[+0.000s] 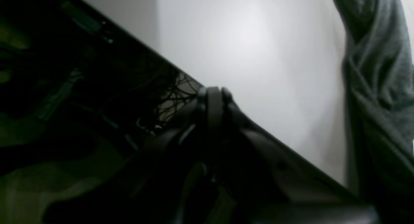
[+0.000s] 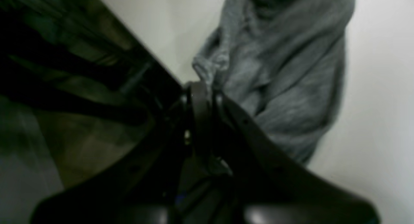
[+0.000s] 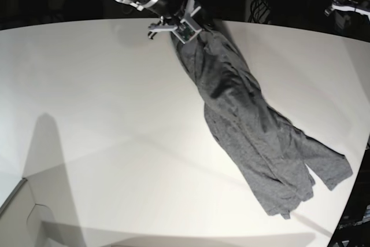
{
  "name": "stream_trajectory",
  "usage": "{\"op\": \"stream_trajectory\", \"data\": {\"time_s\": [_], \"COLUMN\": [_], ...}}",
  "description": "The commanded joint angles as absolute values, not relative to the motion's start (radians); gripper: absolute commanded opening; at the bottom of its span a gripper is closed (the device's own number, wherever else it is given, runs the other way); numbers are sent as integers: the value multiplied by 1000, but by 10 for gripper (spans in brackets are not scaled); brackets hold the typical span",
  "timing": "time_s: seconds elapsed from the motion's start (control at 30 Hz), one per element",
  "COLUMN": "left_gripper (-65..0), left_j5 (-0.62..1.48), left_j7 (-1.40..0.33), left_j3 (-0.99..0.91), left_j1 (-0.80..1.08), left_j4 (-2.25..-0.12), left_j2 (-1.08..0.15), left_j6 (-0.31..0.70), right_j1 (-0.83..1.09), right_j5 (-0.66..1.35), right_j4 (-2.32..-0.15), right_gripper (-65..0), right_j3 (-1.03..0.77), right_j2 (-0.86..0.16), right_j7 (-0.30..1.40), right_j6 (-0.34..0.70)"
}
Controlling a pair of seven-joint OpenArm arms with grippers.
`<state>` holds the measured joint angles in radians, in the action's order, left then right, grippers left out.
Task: Layout the t-shirt on the table in an organized manner, then fold the t-shirt properly
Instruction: 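Lift the shirt with the right gripper and shake it out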
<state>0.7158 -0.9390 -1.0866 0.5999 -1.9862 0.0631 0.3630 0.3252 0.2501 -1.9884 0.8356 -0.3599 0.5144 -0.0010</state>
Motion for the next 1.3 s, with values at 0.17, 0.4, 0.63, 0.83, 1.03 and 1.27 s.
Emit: {"op": "stream_trajectory", "data": {"time_s": [0.17, 0.4, 0.63, 0.83, 1.03, 1.27], "left_gripper": [-650, -649, -649, -649, -649, -650], "left_j5": [728, 728, 728, 728, 717, 713], "left_j7": [-924, -924, -924, -924, -924, -924], "left_j3": [-1095, -1095, -1089, -1086, -1084, -1055], "left_j1": [602, 599, 588, 552, 455, 306], "left_j4": [-2005, -2003, -2002, -1995, -1994, -1992], "left_j2": [58, 58, 58, 58, 53, 5], "left_j6": [364, 364, 364, 364, 364, 363], "right_j1": [331, 335, 332, 297, 292, 291], "right_j5": [257, 257, 257, 255, 255, 257], "right_j4": [-2008, -2003, -2005, -2003, -2005, -2006], "right_gripper": [-650, -650, -650, -650, -650, -650], "right_j3": [843, 878, 872, 869, 773, 552], "right_j2": [-369, -363, -355, -343, -343, -338], "right_j7": [490, 492, 553, 587, 587, 585], "right_j6": [2, 2, 2, 1, 1, 1]}}
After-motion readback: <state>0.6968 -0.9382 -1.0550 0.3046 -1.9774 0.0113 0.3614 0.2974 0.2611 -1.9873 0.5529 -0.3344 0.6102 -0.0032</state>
